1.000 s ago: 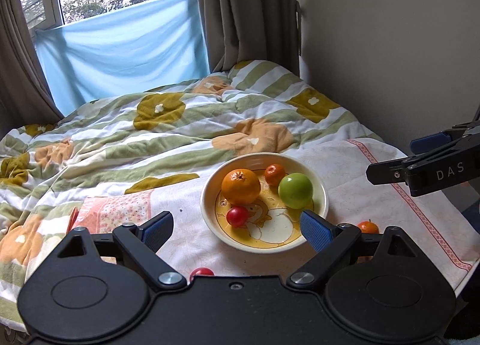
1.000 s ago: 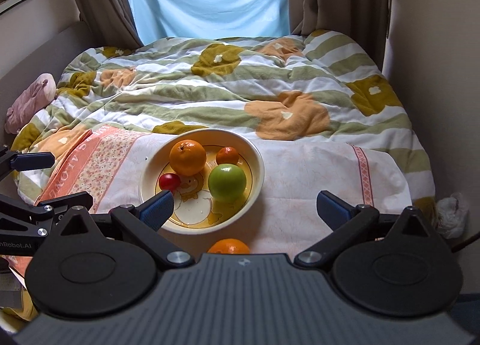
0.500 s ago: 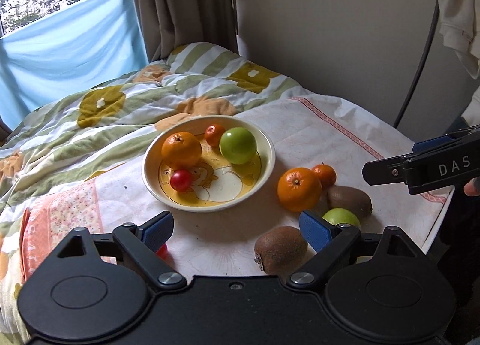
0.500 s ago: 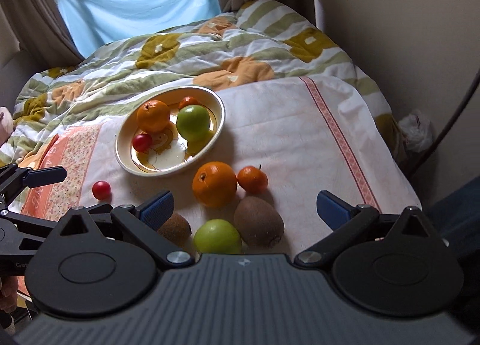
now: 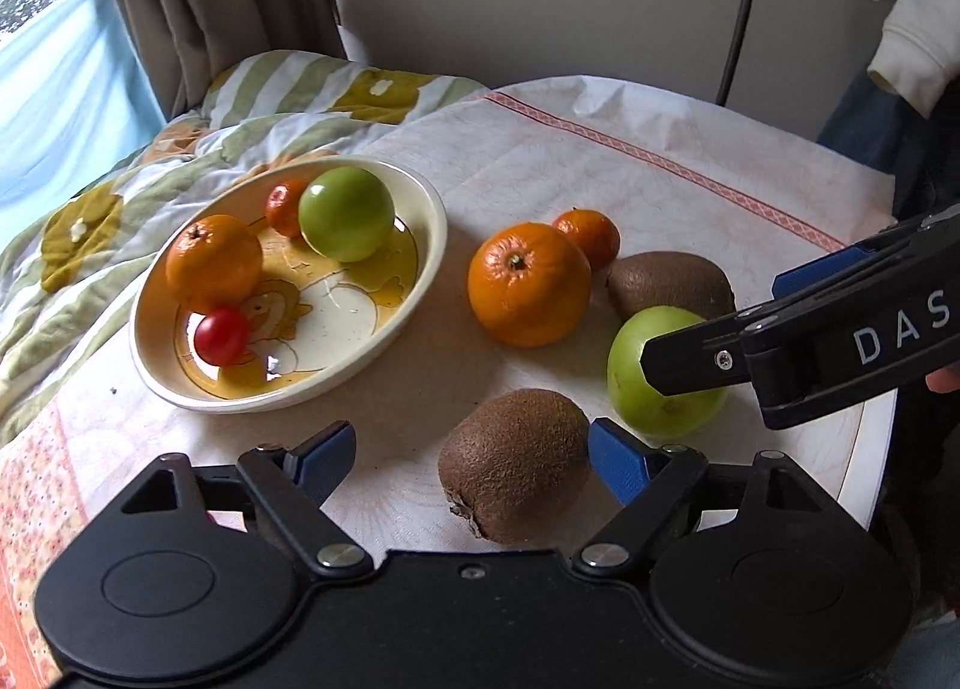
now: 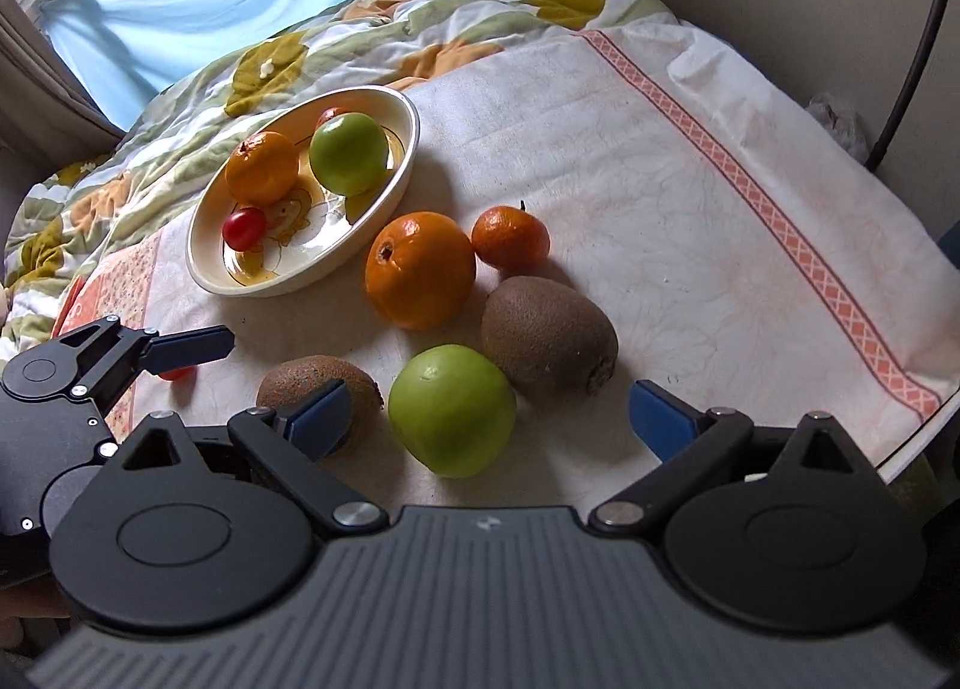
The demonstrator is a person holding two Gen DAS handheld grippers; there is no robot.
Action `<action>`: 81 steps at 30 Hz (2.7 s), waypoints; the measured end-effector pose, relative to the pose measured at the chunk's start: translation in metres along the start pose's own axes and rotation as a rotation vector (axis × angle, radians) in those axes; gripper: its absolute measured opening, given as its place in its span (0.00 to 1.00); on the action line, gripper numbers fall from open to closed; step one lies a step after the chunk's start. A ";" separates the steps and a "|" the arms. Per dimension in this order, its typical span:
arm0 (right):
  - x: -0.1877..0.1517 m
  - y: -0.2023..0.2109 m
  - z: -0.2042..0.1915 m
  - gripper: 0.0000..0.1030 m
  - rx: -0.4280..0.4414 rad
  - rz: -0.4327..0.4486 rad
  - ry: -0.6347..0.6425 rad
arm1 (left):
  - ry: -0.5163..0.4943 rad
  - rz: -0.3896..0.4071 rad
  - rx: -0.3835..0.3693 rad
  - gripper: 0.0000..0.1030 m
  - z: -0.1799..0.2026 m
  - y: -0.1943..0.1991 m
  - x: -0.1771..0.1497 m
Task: Organize fruits
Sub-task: 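Grasp a brown kiwi with the left tool while the right tool grasps a green apple, then carry the kiwi and green apple into the duck bowl and open both tools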
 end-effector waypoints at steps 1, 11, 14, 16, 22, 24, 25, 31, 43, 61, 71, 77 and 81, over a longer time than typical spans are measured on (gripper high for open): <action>-0.002 -0.003 0.001 1.00 0.006 -0.008 -0.009 | -0.022 0.001 -0.011 0.85 0.002 -0.002 -0.001; -0.009 -0.015 0.002 0.98 0.031 -0.050 -0.032 | -0.161 -0.021 -0.078 0.61 0.009 -0.018 -0.008; -0.009 -0.016 0.002 0.95 0.033 -0.050 -0.035 | -0.166 -0.019 -0.080 0.60 0.010 -0.017 -0.008; -0.008 -0.018 0.002 0.93 0.039 -0.051 -0.036 | -0.161 -0.018 -0.081 0.60 0.010 -0.017 -0.008; -0.007 -0.019 -0.002 0.87 0.046 -0.050 -0.031 | -0.114 -0.018 -0.074 0.59 0.008 -0.013 -0.011; -0.007 -0.020 -0.002 0.83 0.050 -0.053 -0.031 | -0.085 -0.020 -0.060 0.59 0.007 -0.010 -0.012; -0.007 -0.020 -0.003 0.82 0.051 -0.056 -0.031 | -0.070 -0.021 -0.054 0.59 0.006 -0.010 -0.013; -0.006 -0.025 -0.002 0.80 0.055 -0.065 -0.036 | 0.017 -0.024 -0.025 0.59 0.001 0.000 -0.019; -0.003 -0.031 -0.006 0.67 0.073 -0.075 0.001 | 0.152 -0.025 0.044 0.59 -0.007 0.016 -0.028; 0.010 0.005 -0.024 0.66 0.124 -0.018 0.075 | 0.252 0.019 0.124 0.59 -0.013 0.065 -0.027; 0.048 0.033 -0.035 0.66 0.186 0.058 0.126 | 0.283 0.100 0.215 0.59 -0.027 0.093 0.002; 0.079 0.030 -0.038 0.66 0.224 0.060 0.183 | 0.337 0.114 0.268 0.59 -0.043 0.093 0.022; 0.100 0.017 -0.039 0.66 0.248 0.034 0.224 | 0.374 0.105 0.299 0.59 -0.054 0.082 0.036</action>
Point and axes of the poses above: each gripper's, at about its wrist camera, not at the fingertips, and y roughly against the way its jaws point, z to its right, x to its top, the point moved 1 cm from there along -y, roughly the way its jaws point, and after that the axes turned 1 degree about -x, right-handed, at the moved point
